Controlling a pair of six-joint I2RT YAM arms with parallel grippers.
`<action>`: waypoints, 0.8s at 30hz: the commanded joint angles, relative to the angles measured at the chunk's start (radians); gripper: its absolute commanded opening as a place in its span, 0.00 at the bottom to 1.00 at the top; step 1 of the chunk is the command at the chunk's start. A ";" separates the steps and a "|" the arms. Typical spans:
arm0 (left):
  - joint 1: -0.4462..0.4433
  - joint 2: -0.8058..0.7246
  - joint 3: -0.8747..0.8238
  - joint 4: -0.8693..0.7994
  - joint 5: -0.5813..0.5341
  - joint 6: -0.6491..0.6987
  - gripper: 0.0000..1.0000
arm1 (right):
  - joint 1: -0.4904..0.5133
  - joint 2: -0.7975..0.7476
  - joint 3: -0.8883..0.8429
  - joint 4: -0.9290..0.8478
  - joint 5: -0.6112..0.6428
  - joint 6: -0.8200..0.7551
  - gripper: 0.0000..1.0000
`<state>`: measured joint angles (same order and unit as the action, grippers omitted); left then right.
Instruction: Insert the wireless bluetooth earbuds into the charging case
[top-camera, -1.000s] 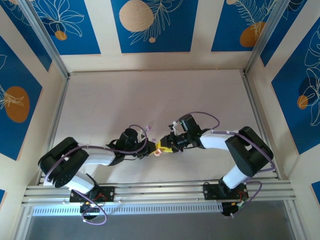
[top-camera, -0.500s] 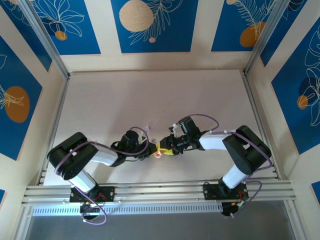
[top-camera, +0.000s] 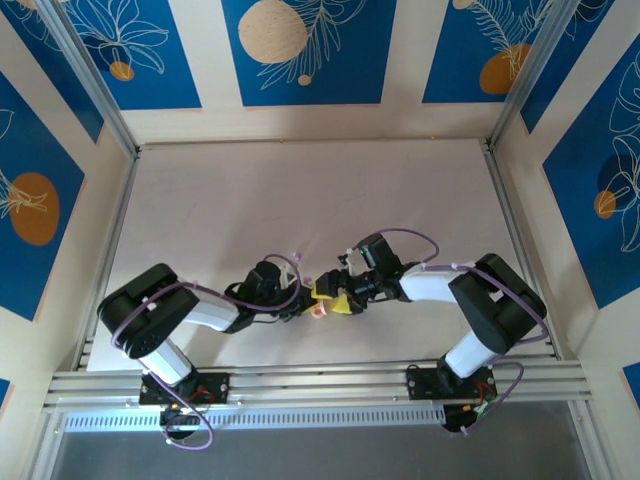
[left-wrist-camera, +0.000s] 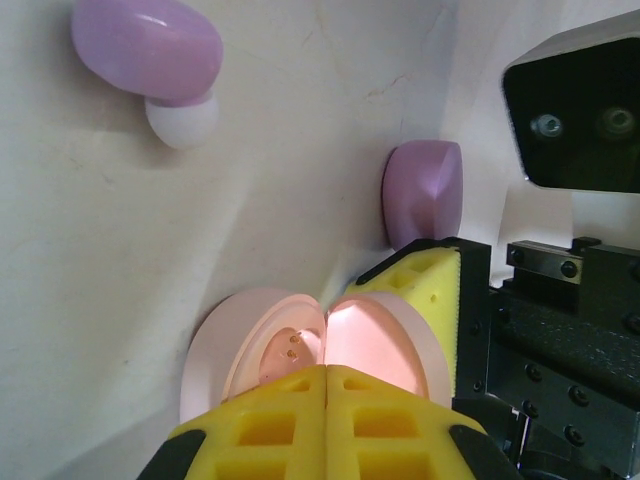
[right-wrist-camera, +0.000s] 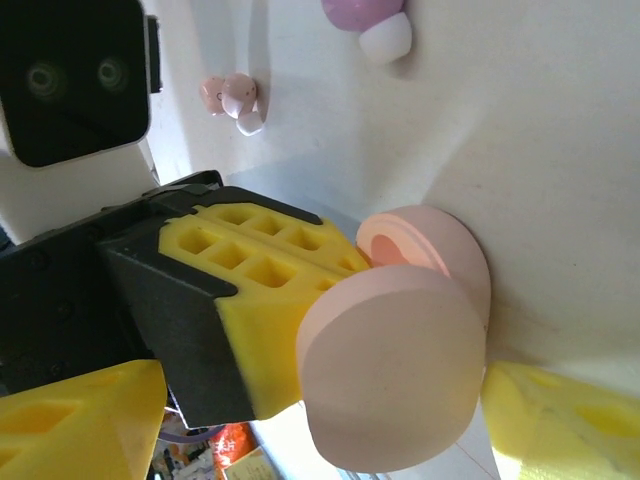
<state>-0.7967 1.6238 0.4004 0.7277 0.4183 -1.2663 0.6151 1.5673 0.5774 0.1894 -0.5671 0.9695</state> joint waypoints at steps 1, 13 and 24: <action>-0.018 0.016 0.033 -0.046 0.002 0.019 0.00 | -0.006 -0.043 -0.011 -0.058 0.016 -0.024 0.87; -0.041 -0.014 0.084 -0.169 -0.022 0.055 0.00 | -0.025 -0.119 -0.013 -0.131 0.047 -0.044 0.99; -0.041 -0.221 0.129 -0.494 -0.135 0.157 0.07 | -0.031 -0.275 0.044 -0.367 0.133 -0.140 0.99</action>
<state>-0.8299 1.4654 0.4911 0.3847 0.3435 -1.1732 0.5900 1.3293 0.5877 -0.0685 -0.4629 0.8825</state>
